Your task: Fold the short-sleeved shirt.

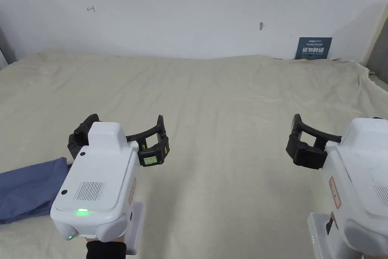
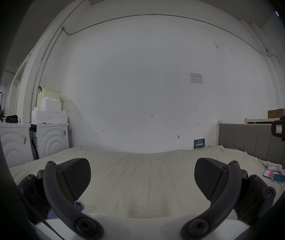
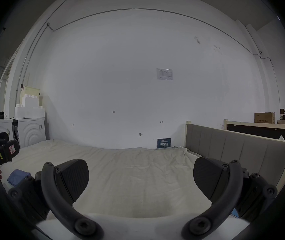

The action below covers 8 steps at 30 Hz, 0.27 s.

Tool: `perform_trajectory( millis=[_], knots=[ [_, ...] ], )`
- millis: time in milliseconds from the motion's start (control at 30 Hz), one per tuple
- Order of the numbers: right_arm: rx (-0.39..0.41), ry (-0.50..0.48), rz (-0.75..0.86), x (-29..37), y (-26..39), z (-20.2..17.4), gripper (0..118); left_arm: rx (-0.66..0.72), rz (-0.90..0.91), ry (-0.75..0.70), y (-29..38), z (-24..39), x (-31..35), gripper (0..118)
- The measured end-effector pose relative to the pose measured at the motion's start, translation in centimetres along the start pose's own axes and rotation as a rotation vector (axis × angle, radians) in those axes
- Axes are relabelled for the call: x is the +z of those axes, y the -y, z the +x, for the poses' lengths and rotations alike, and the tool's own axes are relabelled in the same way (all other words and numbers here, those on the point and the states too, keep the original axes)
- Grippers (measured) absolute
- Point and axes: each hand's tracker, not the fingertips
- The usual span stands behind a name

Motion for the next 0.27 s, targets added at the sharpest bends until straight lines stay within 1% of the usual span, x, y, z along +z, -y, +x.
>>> perform_trajectory(
  millis=[267],
  knots=[
    [0.002, -0.001, 0.005, 0.21, -0.10, 0.06, 118, -0.001, 0.004, 0.002, -0.12, 0.08, 0.11, 118]
  ],
)
